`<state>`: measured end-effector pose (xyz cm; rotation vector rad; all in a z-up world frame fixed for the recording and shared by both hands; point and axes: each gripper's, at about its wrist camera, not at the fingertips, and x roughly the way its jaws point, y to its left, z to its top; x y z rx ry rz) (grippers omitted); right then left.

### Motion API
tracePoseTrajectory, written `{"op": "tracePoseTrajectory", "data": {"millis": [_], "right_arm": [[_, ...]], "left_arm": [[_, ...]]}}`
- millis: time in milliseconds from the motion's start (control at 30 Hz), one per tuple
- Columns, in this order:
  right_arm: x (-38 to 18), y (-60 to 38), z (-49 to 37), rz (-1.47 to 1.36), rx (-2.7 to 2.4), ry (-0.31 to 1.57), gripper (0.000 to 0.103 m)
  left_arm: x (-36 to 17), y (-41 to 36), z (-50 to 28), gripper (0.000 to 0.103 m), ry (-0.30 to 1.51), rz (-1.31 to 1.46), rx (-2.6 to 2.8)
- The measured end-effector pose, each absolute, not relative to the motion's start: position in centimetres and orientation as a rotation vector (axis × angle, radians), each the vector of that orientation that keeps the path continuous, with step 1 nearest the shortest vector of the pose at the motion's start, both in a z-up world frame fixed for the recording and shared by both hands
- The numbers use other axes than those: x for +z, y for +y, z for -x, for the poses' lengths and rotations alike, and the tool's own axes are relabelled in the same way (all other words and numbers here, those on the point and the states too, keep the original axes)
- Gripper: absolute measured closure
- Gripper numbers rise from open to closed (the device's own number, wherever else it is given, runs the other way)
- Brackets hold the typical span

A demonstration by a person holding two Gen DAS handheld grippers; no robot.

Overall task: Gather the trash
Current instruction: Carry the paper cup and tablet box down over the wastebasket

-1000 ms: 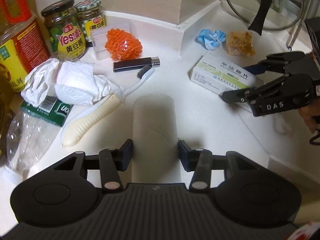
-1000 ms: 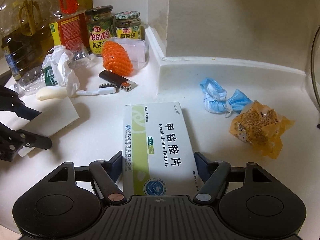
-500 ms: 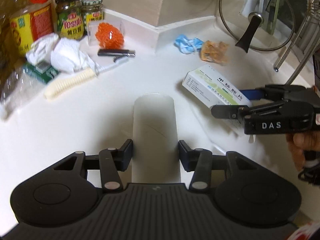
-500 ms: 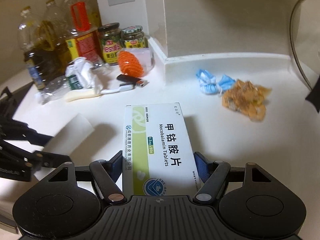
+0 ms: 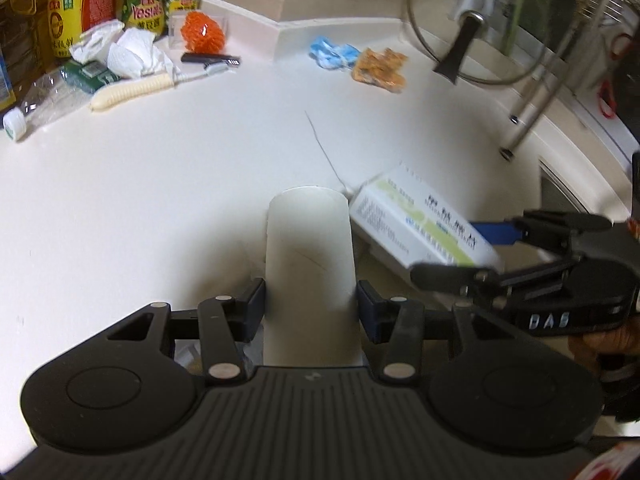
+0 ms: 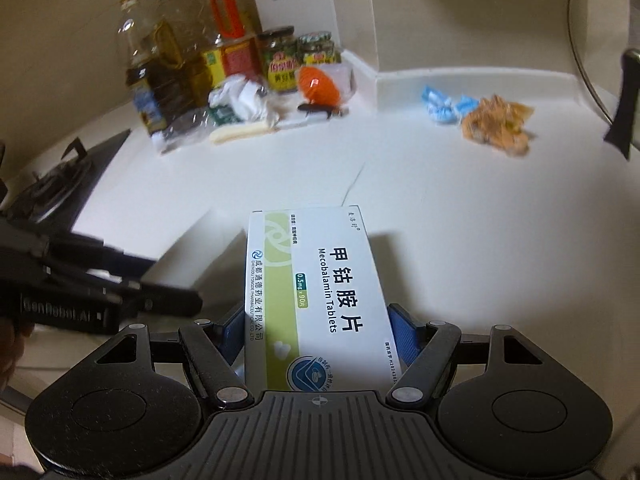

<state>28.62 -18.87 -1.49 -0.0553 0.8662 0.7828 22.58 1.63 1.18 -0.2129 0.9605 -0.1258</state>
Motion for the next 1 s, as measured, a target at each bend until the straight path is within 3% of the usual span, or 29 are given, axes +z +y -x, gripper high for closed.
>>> {"op": "tracePoseTrajectory", "data": {"millis": [400,1000], "right_arm": [[-4.8,-17.9,-19.1,0.103,0.608,0.985,0.031],[-14.2,-15.4,-19.4,0.256,0.59,1.051,0.031]], "left_arm": [[-2.6,1.9,-16.5,0.058,1.04,0.168,-0.24],[-12.8,1.9,-16.6,0.058,1.225,0.223,-0.068]]}}
